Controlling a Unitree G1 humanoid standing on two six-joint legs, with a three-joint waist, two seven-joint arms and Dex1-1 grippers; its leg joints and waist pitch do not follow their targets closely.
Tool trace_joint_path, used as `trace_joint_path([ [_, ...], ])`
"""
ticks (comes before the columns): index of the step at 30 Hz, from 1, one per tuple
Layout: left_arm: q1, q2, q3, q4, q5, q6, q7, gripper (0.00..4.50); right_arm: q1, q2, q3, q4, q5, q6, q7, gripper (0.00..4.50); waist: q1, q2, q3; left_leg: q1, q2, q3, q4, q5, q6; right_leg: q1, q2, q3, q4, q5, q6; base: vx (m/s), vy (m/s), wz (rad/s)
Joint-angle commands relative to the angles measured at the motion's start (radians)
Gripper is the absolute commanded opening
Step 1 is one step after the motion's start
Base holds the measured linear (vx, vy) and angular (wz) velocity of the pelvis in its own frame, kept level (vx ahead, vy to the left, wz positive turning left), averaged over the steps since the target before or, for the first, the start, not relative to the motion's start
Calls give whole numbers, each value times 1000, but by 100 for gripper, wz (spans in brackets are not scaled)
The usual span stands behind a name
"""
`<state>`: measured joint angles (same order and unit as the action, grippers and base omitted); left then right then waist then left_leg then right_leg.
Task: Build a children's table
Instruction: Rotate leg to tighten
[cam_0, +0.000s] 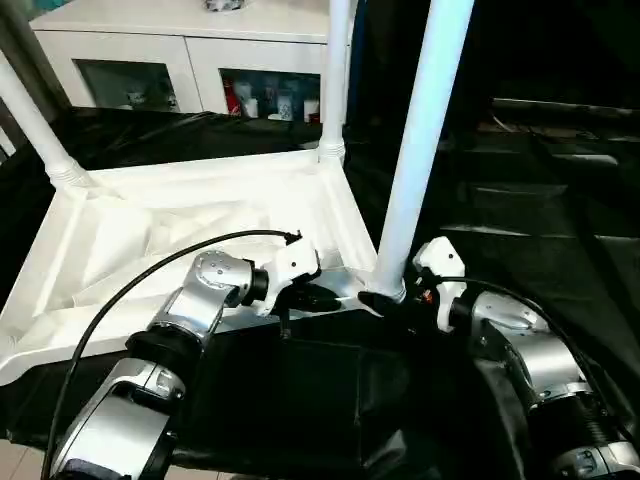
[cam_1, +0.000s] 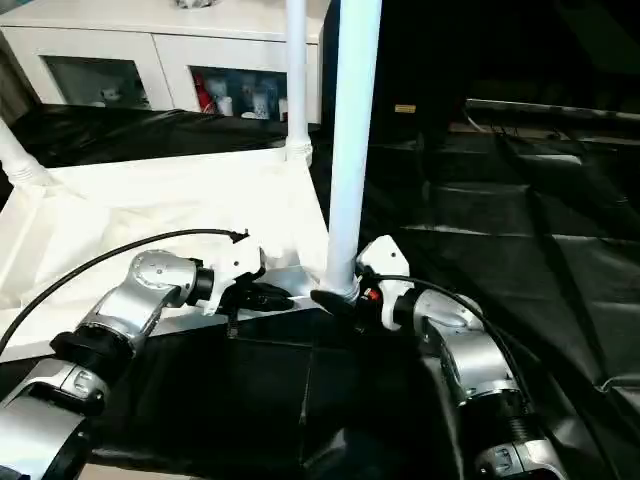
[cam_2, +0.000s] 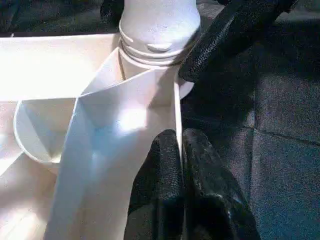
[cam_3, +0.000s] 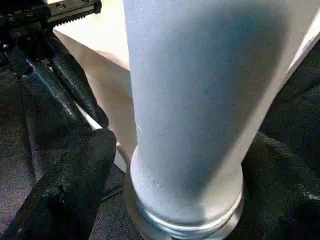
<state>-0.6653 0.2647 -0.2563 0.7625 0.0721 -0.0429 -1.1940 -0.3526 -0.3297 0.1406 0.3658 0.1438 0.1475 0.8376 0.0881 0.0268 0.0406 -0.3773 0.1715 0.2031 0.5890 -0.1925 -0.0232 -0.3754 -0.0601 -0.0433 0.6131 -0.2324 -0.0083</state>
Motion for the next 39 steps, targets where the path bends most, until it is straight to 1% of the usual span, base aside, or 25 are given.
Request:
trace_joint_path([
  [1, 29, 0, 4, -3, -31, -4, -31, 0, -2, -6, 4, 6, -11, -6, 4, 386, 1, -17, -53, 18, 75, -34, -63, -101, 82, 36, -102, 47, -61, 17, -259, 0, 0, 0],
  [4, 34, 4, 4, -13, -35, 0, -38, 0, -5, 4, -3, 9, -6, -8, 10, 386, 1, -17, -54, 17, 75, -34, -62, -93, 85, 36, -101, 47, -58, 31, -259, 0, 0, 0],
  [5, 39, 5, 2, -21, -38, 3, -39, 0, -2, 6, -3, 5, -2, -8, 12, 373, 2, -18, -58, 16, 74, -33, -59, -70, 93, 37, -101, 47, -53, 67, -261, 0, 0, 0],
  [7, 41, 4, 2, -22, -40, 5, -39, 0, -1, 5, -1, 1, 2, -8, 14, 352, 3, -18, -60, 12, 73, -33, -55, -43, 109, 36, -99, 46, -48, 112, -263, 0, 0, 0],
  [8, 42, 5, 1, -23, -40, 7, -41, 0, 0, 5, 0, 0, 4, -8, 14, 347, 3, -15, -59, 12, 72, -33, -54, -43, 112, 35, -99, 46, -48, 114, -263, 0, 0, 0],
  [9, 43, 6, 0, -24, -40, 8, -42, 0, 1, 5, 0, -1, 6, -8, 15, 329, 3, -16, -58, 12, 72, -32, -54, -51, 114, 34, -99, 45, -49, 104, -264, 0, 0, 0],
  [10, 45, 6, -1, -26, -40, 10, -45, 0, 2, 5, 1, -3, 7, -8, 16, 329, 4, -16, -58, 12, 73, -33, -55, -56, 113, 35, -100, 45, -50, 96, -264, 0, 0, 0],
  [12, 46, 7, -3, -28, -40, 12, -50, 0, 5, 6, 1, -4, 11, -8, 19, 308, 3, -14, -57, 13, 74, -33, -56, -75, 104, 35, -99, 44, -53, 62, -263, 0, 0, 0],
  [13, 48, 7, -3, -30, -40, 13, -51, 0, 7, 7, 1, -5, 12, -8, 19, 299, 4, -12, -57, 14, 74, -33, -57, -77, 99, 34, -99, 45, -53, 58, -263, 0, 0, 0],
  [15, 50, 9, -5, -34, -39, 19, -60, 0, 11, 11, -1, -6, 15, -10, 18, 285, 3, -13, -58, 14, 74, -33, -57, -75, 97, 34, -99, 45, -52, 64, -265, 0, 0, 0],
  [18, 51, 11, -7, -36, -39, 23, -65, 0, 19, 18, -4, -11, 24, -6, 16, 277, 4, -13, -59, 13, 74, -33, -55, -63, 102, 35, -99, 45, -49, 93, -269, 0, 0, 0],
  [19, 52, 11, -8, -37, -38, 26, -64, 0, 24, 26, -10, -13, 29, -3, 6, 277, 3, -10, -59, 13, 73, -33, -54, -61, 104, 35, -98, 44, -48, 98, -269, 0, 0, 0],
  [22, 45, 2, -9, -22, -19, 28, -25, 0, 24, 56, -29, 2, 21, 21, -66, 272, 2, -11, -58, 13, 73, -34, -56, -72, 99, 35, -100, 45, -51, 78, -269, 0, 0, 0],
  [24, 31, -19, -7, 5, 3, 30, 44, 0, 20, 89, -43, 23, 10, 36, -139, 272, -2, -11, -56, 15, 73, -34, -58, -89, 86, 32, -99, 45, -55, 46, -267, 0, 0, 0],
  [25, 31, -19, -7, 5, 3, 30, 44, 0, 20, 89, -43, 23, 10, 36, -139, 272, -4, -11, -53, 17, 72, -35, -61, -116, 72, 30, -101, 47, -62, -2, -263, 0, 0, 0],
  [26, 24, -34, -7, 19, 11, 32, 77, 0, 16, 113, -55, 37, 2, 37, -197, 272, -3, -11, -53, 18, 72, -35, -62, -127, 63, 32, -101, 47, -64, -23, -259, 0, 0, 0],
  [28, 3, -73, -16, 49, 46, 32, 179, 0, 7, 187, -96, 59, 0, 61, -342, 272, -9, -8, -48, 24, 74, -37, -69, -168, 27, 24, -101, 50, -73, -110, -244, 0, 0, 0],
  [30, -5, -92, -20, 59, 55, 38, 211, 0, 1, 216, -112, 69, -11, 67, -411, 272, -11, -9, -47, 23, 73, -41, -75, -194, 1, 26, -103, 50, -76, -161, -228, 0, 0, 0],
  [31, -20, -126, -25, 74, 71, 54, 274, 0, -13, 249, -124, 95, -39, 74, -517, 272, -11, -7, -46, 26, 74, -40, -77, -206, -7, 23, -103, 51, -80, -172, -219, 0, 0, 0],
  [32, -22, -132, -26, 77, 73, 57, 284, 0, -16, 254, -126, 100, -45, 75, -536, 272, -13, -7, -43, 29, 74, -39, -79, -216, -14, 19, -101, 53, -83, -183, -215, 0, 0, 0],
  [33, -39, -174, -30, 95, 91, 72, 362, 0, -32, 286, -131, 128, -62, 75, -614, 272, -16, -6, -38, 37, 73, -41, -84, -279, -37, 15, -104, 53, -93, -268, -203, 0, 0, 0],
  [35, -55, -217, -38, 111, 106, 85, 424, 0, -52, 317, -126, 149, -89, 65, -690, 272, -16, -3, -35, 46, 72, -44, -86, -328, -55, 12, -106, 56, -103, -337, -185, 0, 0, 0],
  [37, -58, -227, -40, 113, 109, 87, 435, 0, -57, 323, -121, 152, -99, 62, -705, 272, -14, -6, -39, 45, 73, -45, -88, -319, -55, 15, -106, 58, -103, -320, -174, 0, 0, 0],
  [38, -58, -227, -40, 113, 109, 87, 435, 0, -57, 323, -121, 152, -99, 62, -705, 272, -12, -8, -42, 40, 72, -45, -89, -283, -47, 19, -103, 58, -97, -258, -172, 0, 0, 0],
  [39, -64, -240, -44, 120, 111, 81, 439, 0, -63, 333, -110, 154, -107, 53, -702, 272, -9, -6, -44, 35, 70, -43, -86, -248, -32, 23, -104, 59, -92, -196, -176, 0, 0, 0],
])
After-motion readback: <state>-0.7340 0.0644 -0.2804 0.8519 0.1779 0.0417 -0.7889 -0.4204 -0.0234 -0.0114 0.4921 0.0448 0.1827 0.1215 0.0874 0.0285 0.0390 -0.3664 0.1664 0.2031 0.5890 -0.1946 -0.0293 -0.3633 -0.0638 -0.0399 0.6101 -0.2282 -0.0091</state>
